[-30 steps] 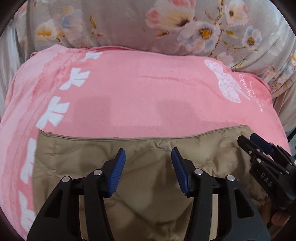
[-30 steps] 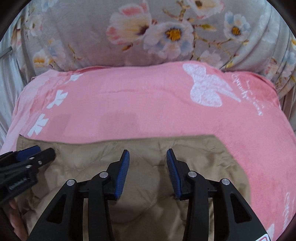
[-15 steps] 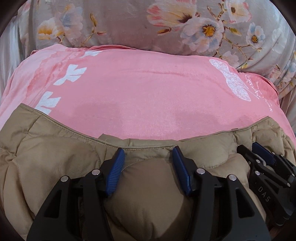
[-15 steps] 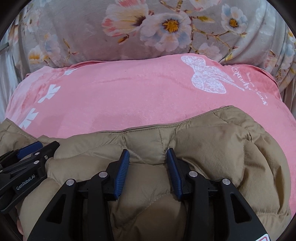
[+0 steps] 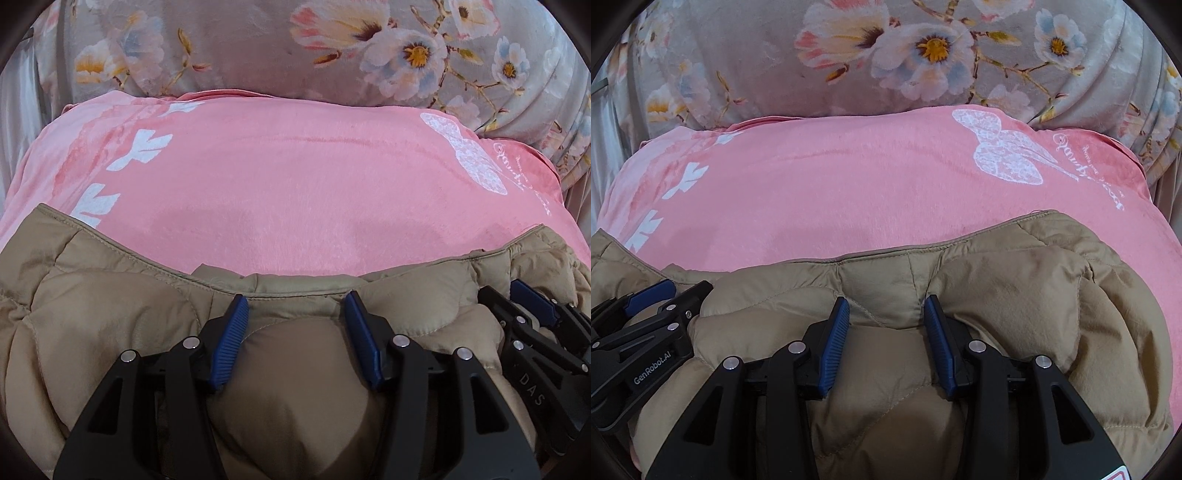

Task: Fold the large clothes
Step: 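Press the folded jacket edge flat with both open grippers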

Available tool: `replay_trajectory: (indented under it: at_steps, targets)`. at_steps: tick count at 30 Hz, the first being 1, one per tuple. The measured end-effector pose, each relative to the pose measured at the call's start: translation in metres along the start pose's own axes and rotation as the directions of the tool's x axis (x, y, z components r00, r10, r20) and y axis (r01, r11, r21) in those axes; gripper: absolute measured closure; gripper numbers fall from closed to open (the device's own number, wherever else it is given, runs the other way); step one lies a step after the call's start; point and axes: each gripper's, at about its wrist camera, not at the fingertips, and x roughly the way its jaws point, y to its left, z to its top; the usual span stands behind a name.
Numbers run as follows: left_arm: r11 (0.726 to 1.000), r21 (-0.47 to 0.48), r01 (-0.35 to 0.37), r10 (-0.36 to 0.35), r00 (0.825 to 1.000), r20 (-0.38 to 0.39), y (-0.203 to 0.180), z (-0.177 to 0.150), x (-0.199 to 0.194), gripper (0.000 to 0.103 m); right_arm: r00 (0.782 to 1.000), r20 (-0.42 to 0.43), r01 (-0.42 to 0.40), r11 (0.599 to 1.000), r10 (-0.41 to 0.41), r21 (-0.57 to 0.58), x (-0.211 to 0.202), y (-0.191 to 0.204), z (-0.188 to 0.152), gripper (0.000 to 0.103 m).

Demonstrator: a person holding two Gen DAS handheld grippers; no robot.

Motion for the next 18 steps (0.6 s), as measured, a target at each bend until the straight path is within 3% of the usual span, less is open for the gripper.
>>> replay_trajectory:
  at_steps: [10, 14, 17, 18]
  targets:
    - [1.000, -0.005, 0.006, -0.006, 1.000, 0.000, 0.001, 0.000, 0.000, 0.050, 1.000, 0.000, -0.004, 1.000, 0.004, 0.004, 0.001, -0.002, 0.000, 0.062]
    - [0.996, -0.051, 0.069, -0.069, 0.998, 0.003, 0.012, -0.002, -0.004, 0.050, 1.000, -0.003, -0.021, 1.000, 0.021, 0.013, 0.002, -0.006, 0.000, 0.062]
    - [0.982, -0.149, 0.119, -0.121, 0.993, -0.002, 0.035, -0.011, -0.043, 0.050, 1.000, 0.002, 0.001, 1.000, -0.001, 0.031, -0.013, -0.009, 0.000, 0.066]
    - [0.981, -0.162, 0.108, -0.108, 0.994, 0.010, 0.042, -0.015, -0.059, 0.048, 0.999, 0.029, -0.033, 0.998, 0.032, 0.047, -0.031, -0.008, -0.002, 0.066]
